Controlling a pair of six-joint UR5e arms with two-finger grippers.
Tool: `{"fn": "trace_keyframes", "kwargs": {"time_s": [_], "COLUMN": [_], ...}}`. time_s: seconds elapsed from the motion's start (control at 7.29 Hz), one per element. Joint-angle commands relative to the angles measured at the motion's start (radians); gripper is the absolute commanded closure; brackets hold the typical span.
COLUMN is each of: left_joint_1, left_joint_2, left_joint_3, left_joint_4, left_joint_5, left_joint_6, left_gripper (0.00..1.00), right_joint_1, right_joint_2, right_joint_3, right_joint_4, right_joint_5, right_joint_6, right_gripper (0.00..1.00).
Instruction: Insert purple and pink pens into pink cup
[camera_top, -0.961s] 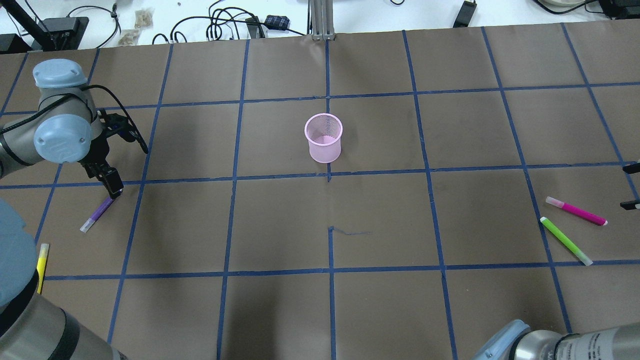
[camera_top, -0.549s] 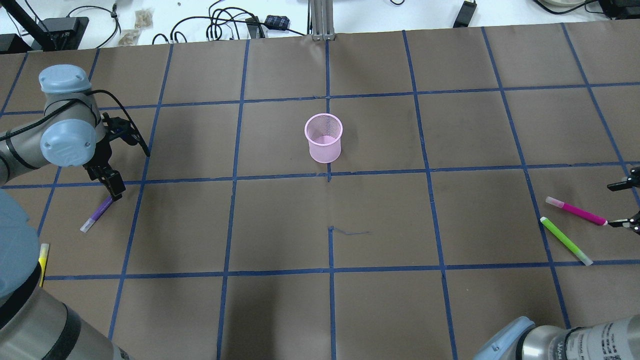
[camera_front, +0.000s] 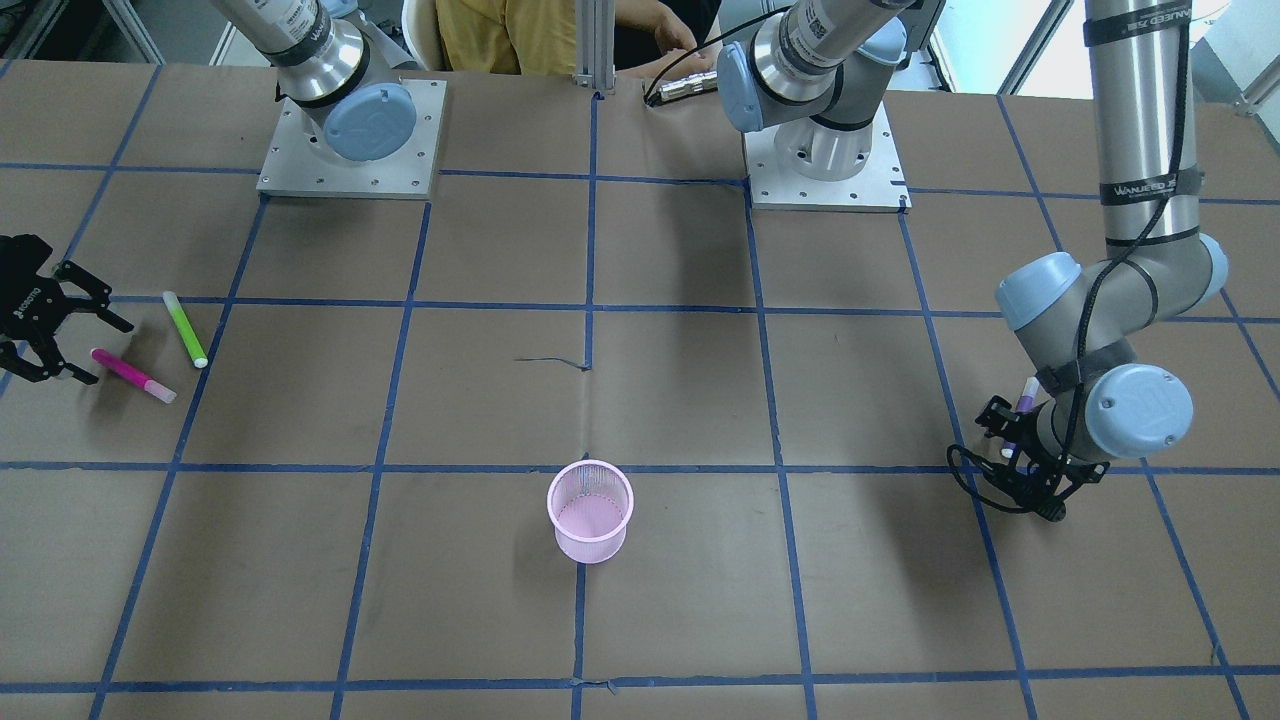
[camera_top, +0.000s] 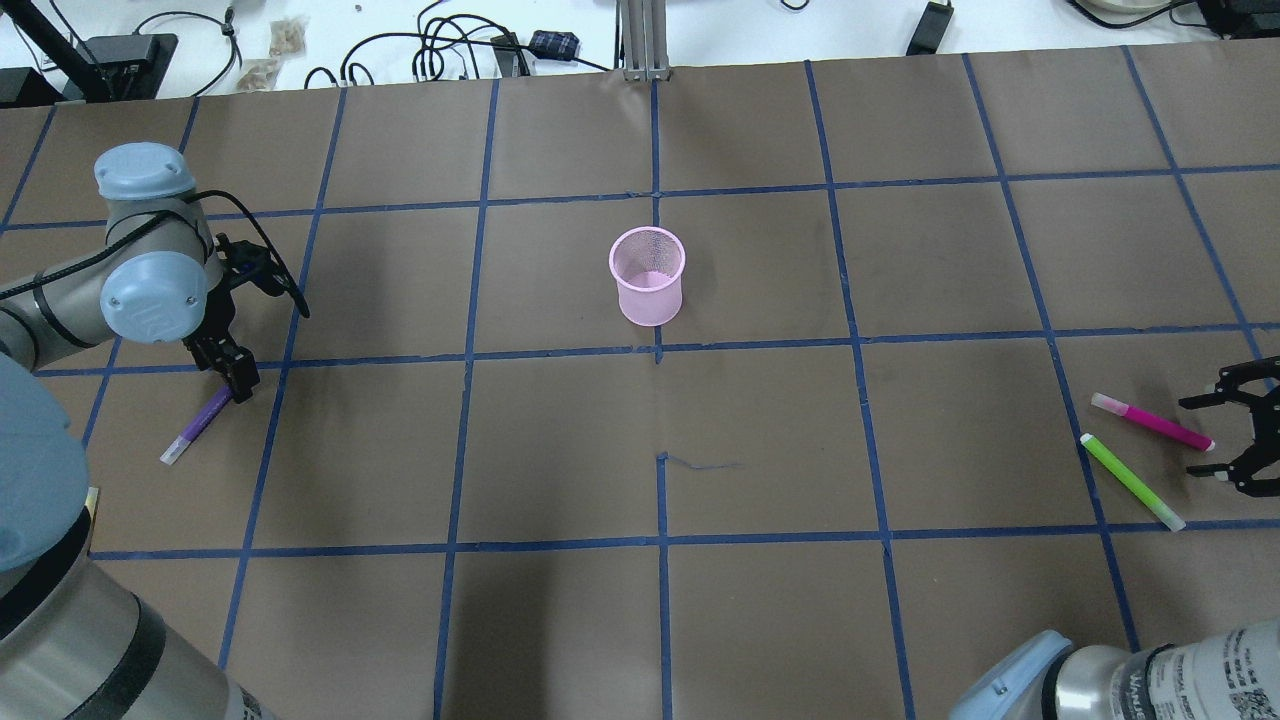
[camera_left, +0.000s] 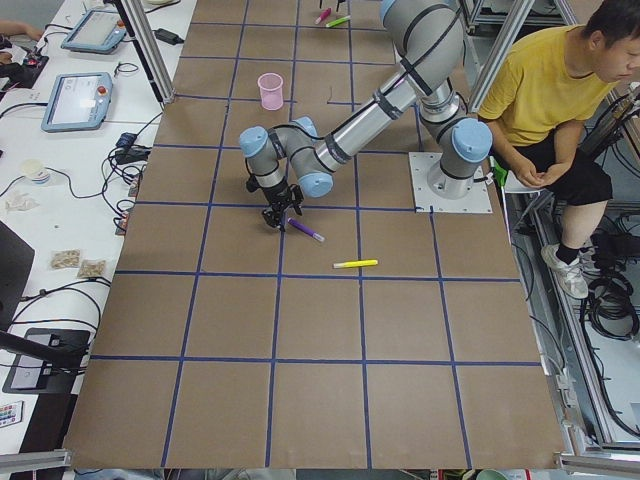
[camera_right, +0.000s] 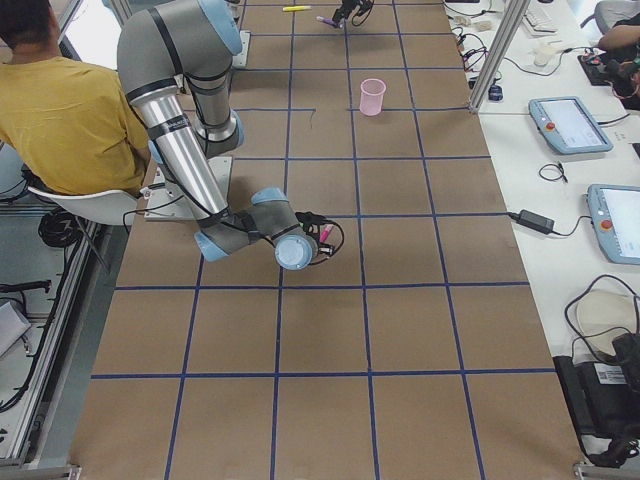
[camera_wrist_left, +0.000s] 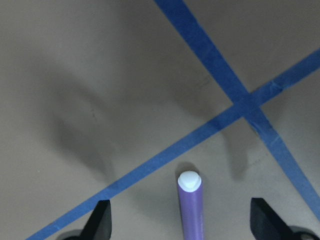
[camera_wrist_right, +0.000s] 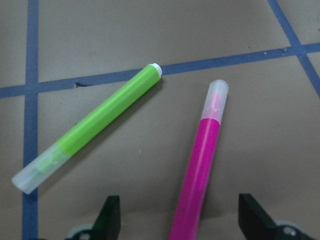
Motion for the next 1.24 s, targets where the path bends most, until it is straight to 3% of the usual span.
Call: {"fn": "trace_keyframes", "kwargs": {"time_s": [0.0, 0.27, 0.41, 0.55, 0.82, 1.1], "left_joint_1": [0.001, 0.001, 0.001, 0.001, 0.001, -0.010], "left_joint_2": [0.008, 0.019, 0.021, 0.021, 0.019, 0.033], "left_joint_3": [-0.026, -0.025, -0.025, -0.025, -0.017, -0.010], "left_joint_4": [0.015, 0.016, 0.016, 0.018, 0.021, 0.016], "left_joint_5": [0.000, 0.003, 0.006, 0.005, 0.001, -0.003], "left_joint_6": [0.002, 0.006, 0.003, -0.006, -0.004, -0.004], "left_gripper": [0.30, 0.56, 0.79, 1.00, 1.00, 1.00], "right_joint_1": [0.000, 0.000, 0.000, 0.000, 0.020, 0.134], "right_joint_2": [0.004, 0.001, -0.006, -0.022, -0.116, -0.211], "right_joint_3": [-0.003, -0.003, -0.003, -0.017, -0.076, -0.124], "right_joint_4": [-0.008, -0.010, -0.008, -0.019, -0.007, -0.005], "right_joint_5": [-0.007, -0.008, -0.010, -0.016, -0.025, -0.143], "right_joint_6": [-0.003, -0.005, -0.002, 0.024, 0.108, 0.182], "right_gripper": [0.59, 0.90, 0.96, 0.97, 0.97, 0.96]}}
